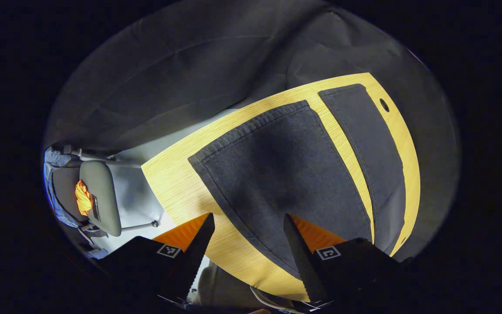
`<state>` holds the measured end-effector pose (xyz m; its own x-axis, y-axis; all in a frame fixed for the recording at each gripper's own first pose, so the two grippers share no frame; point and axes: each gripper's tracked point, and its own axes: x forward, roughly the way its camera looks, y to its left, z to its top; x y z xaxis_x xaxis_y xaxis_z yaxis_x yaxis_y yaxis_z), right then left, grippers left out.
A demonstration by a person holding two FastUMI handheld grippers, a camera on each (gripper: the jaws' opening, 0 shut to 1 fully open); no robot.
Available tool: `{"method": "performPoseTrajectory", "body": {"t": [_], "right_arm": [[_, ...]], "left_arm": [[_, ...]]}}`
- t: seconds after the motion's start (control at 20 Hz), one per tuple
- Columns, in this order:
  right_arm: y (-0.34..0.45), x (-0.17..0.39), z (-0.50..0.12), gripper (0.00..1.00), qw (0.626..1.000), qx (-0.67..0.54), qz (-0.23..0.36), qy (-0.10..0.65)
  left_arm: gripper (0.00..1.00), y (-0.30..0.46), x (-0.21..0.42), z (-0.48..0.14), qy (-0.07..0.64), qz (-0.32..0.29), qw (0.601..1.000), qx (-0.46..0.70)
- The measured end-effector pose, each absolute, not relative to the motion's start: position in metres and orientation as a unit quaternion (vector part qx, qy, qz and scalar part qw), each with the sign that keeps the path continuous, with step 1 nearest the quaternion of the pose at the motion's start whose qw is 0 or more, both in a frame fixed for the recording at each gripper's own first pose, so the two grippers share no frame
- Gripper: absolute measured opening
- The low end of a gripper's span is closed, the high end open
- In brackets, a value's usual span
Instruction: Grasp the waist and the cuffs of the jeans and fold them to make the two legs overlap; first hold the waist and fold one-third of the jeans toward the cuffs, then hold the cuffs and fold the remaining one-third in the same direction to finish folding.
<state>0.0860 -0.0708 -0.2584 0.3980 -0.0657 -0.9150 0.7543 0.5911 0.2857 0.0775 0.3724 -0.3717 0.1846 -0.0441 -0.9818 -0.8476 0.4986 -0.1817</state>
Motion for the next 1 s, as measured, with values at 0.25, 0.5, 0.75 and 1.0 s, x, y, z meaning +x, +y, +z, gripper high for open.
{"method": "performPoseTrajectory", "body": {"t": [0.25, 0.5, 0.75, 1.0], "right_arm": [[-0.072, 0.086, -0.27, 0.89, 0.726, 0.359, -0.312, 0.497], [-0.073, 0.087, -0.273, 0.94, 0.714, 0.317, -0.337, 0.525], [-0.074, 0.087, -0.275, 0.89, 0.693, 0.331, -0.35, 0.537], [-0.064, 0.099, -0.275, 0.55, 0.706, 0.337, -0.341, 0.521]], "left_arm": [[0.96, 0.392, 0.076, -0.382, 0.574, 0.32, 0.629, -0.414], [0.96, 0.414, 0.074, -0.398, 0.58, 0.342, 0.6, -0.432], [0.93, 0.412, 0.073, -0.412, 0.599, 0.356, 0.58, -0.423], [0.94, 0.416, 0.085, -0.413, 0.57, 0.37, 0.629, -0.377]]}}
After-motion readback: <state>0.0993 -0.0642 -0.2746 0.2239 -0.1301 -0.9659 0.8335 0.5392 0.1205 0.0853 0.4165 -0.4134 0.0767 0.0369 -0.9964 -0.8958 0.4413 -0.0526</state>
